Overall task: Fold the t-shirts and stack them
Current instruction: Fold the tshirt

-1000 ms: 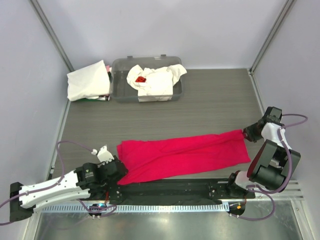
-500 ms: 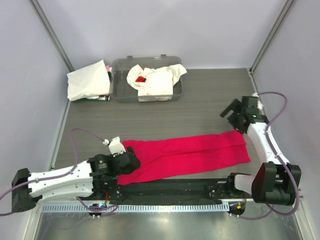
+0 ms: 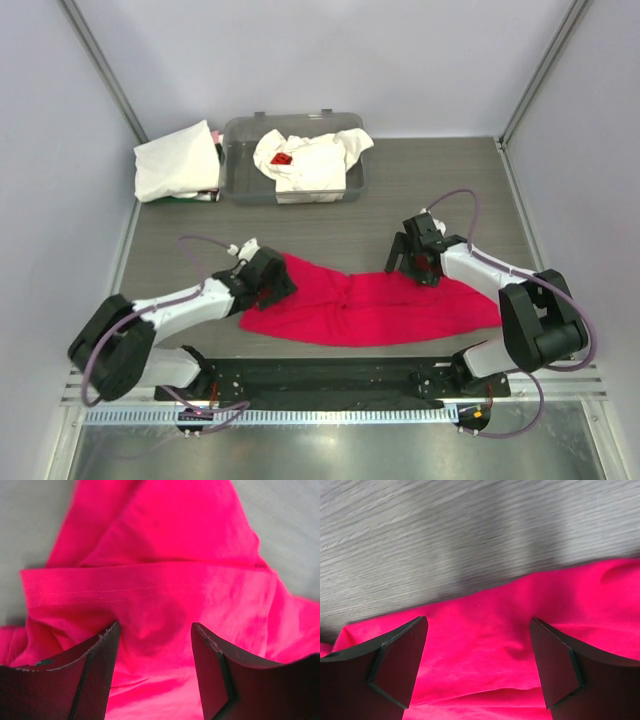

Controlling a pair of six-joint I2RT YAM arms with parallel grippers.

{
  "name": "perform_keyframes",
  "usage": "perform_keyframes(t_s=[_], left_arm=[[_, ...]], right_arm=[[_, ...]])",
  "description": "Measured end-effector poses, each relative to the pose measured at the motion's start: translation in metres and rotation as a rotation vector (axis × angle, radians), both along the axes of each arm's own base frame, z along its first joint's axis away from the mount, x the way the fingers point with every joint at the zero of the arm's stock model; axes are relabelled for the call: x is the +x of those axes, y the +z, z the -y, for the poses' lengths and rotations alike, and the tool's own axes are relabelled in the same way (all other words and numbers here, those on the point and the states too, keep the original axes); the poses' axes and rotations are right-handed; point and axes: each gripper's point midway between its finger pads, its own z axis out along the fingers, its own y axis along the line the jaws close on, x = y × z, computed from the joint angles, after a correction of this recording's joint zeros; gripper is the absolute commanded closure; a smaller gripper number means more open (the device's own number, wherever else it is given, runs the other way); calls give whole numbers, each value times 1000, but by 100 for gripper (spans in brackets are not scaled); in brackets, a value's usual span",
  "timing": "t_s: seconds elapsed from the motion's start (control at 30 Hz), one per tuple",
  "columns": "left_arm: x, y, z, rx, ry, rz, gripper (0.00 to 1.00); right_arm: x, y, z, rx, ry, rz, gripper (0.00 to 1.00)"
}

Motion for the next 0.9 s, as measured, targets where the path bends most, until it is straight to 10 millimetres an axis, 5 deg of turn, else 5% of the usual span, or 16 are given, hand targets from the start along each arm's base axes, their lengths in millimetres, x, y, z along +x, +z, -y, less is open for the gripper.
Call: perform_keyframes(t_s=[0.17,0.43,0.6,0.67,0.77,0.9], left_arm=[[57,0,27,39,-48,-13,41],[190,6,113,54,-154,43,43],[221,12,125,112,-217,38,36],[217,12,115,158,-237,19,32],[198,22,89,234,-260,-10,26],[162,84,37,259,-247,23,21]], right_arm=[[-14,0,-19,-5,25,55,11],[-77,8,-88,179,102,24,10],[-117,22,-118,237,190,-97,6],[-106,42,-123,228,198,-76,5],[-60,91,-129,236,190,40,6],[32,150,-101,227,87,208,7]])
